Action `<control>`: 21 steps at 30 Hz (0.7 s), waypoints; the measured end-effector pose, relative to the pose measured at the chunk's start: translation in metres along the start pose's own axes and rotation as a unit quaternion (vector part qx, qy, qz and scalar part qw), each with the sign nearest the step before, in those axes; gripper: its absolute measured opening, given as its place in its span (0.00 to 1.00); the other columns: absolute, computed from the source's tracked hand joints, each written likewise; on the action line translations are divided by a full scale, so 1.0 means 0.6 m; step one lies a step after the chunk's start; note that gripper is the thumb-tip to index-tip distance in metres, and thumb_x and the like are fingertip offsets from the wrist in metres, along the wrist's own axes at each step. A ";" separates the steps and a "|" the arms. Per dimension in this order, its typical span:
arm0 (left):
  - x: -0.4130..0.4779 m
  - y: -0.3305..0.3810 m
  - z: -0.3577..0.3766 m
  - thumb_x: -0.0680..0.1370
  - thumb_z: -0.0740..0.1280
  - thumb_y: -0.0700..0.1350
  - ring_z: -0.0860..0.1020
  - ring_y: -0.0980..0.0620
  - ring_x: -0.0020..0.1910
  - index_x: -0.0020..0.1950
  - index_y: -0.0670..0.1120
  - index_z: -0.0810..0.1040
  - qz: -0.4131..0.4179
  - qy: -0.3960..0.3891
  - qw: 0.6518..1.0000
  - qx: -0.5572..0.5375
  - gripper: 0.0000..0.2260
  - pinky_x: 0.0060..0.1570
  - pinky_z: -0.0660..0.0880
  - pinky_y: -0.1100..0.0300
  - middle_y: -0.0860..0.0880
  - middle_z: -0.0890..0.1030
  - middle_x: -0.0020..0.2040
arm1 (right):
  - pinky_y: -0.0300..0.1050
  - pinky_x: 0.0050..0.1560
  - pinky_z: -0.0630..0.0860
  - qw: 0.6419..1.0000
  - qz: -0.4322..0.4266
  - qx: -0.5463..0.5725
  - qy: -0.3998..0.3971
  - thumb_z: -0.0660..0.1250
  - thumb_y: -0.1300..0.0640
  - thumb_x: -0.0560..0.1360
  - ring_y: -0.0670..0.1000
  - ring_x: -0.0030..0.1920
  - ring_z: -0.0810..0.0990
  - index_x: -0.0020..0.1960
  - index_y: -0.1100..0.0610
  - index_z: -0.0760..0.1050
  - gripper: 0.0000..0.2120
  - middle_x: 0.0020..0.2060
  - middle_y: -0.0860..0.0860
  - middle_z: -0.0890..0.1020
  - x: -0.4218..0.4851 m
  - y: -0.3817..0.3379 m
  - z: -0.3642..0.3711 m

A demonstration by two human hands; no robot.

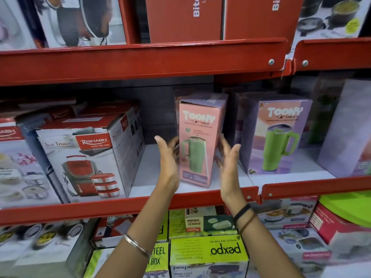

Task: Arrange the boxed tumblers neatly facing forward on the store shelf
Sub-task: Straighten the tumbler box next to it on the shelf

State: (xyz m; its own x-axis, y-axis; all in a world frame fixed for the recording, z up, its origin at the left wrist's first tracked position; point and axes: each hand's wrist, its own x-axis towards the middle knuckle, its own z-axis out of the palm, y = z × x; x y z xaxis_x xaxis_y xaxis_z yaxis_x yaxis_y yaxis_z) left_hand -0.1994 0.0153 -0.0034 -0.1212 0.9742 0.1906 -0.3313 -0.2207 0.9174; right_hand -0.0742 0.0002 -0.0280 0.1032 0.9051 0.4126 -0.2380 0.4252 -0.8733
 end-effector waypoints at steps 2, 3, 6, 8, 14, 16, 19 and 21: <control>-0.018 -0.001 0.009 0.76 0.37 0.65 0.72 0.49 0.65 0.67 0.49 0.72 0.016 0.003 1.000 -0.004 0.35 0.61 0.70 0.55 0.48 0.75 0.66 | 0.44 0.69 0.66 1.000 0.010 0.009 -0.017 0.49 0.17 0.57 0.44 0.69 0.71 0.71 0.47 0.66 0.52 0.70 0.46 0.72 0.021 -0.015 -0.018; -0.028 -0.004 0.014 0.76 0.37 0.65 0.72 0.50 0.65 0.68 0.49 0.71 0.020 0.005 1.000 -0.007 0.35 0.64 0.69 0.53 0.49 0.75 0.65 | 0.46 0.69 0.67 1.000 0.015 0.009 -0.025 0.49 0.17 0.56 0.46 0.68 0.72 0.68 0.46 0.69 0.51 0.68 0.48 0.74 0.033 -0.020 -0.027; -0.059 -0.018 0.033 0.77 0.39 0.63 0.74 0.63 0.58 0.70 0.48 0.69 0.035 0.009 0.999 -0.006 0.33 0.58 0.70 0.64 0.52 0.75 0.65 | 0.49 0.66 0.70 0.999 0.039 -0.005 -0.036 0.49 0.16 0.52 0.51 0.65 0.75 0.65 0.47 0.72 0.52 0.65 0.51 0.77 0.060 -0.031 -0.046; -0.074 -0.033 0.043 0.78 0.40 0.61 0.74 0.73 0.51 0.71 0.47 0.68 0.043 0.013 0.999 0.005 0.31 0.49 0.71 0.74 0.53 0.73 0.66 | 0.46 0.63 0.72 0.997 0.064 -0.010 -0.039 0.47 0.17 0.55 0.49 0.62 0.77 0.67 0.50 0.71 0.53 0.64 0.52 0.78 0.067 -0.033 -0.055; -0.093 -0.056 0.048 0.76 0.42 0.62 0.71 0.76 0.56 0.67 0.51 0.71 0.095 0.022 0.994 0.050 0.30 0.61 0.68 0.68 0.60 0.73 0.64 | 0.47 0.67 0.69 0.996 0.078 -0.022 -0.025 0.42 0.21 0.64 0.50 0.66 0.74 0.70 0.53 0.68 0.49 0.65 0.51 0.77 0.063 -0.024 -0.064; -0.080 -0.047 0.042 0.77 0.41 0.61 0.70 0.75 0.57 0.64 0.52 0.73 0.113 0.062 0.990 0.057 0.28 0.63 0.64 0.61 0.63 0.73 0.62 | 0.41 0.66 0.70 0.999 0.048 -0.017 0.011 0.48 0.17 0.56 0.44 0.66 0.74 0.69 0.49 0.67 0.52 0.65 0.47 0.76 0.053 -0.024 -0.056; -0.034 -0.029 0.022 0.80 0.40 0.59 0.65 0.60 0.67 0.69 0.51 0.68 0.107 0.127 0.984 0.060 0.26 0.69 0.60 0.54 0.56 0.68 0.68 | 0.47 0.74 0.61 0.993 -0.014 -0.022 0.117 0.46 0.23 0.66 0.45 0.72 0.65 0.72 0.50 0.63 0.44 0.72 0.48 0.68 0.020 -0.006 -0.043; 0.001 -0.018 0.009 0.80 0.40 0.59 0.63 0.52 0.71 0.70 0.50 0.67 0.087 0.139 0.984 0.072 0.27 0.72 0.58 0.47 0.50 0.67 0.72 | 0.41 0.74 0.59 0.989 -0.059 -0.044 0.129 0.46 0.30 0.72 0.40 0.73 0.62 0.73 0.51 0.60 0.37 0.74 0.46 0.64 -0.017 0.006 -0.028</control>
State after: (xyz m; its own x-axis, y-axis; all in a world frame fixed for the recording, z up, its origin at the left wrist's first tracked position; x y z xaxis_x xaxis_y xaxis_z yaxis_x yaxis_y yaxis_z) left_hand -0.1910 0.0187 -0.0114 -0.4223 0.8669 0.2649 -0.1483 -0.3544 0.9233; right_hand -0.0601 -0.0073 -0.0394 0.3708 0.8164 0.4428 -0.1267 0.5168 -0.8467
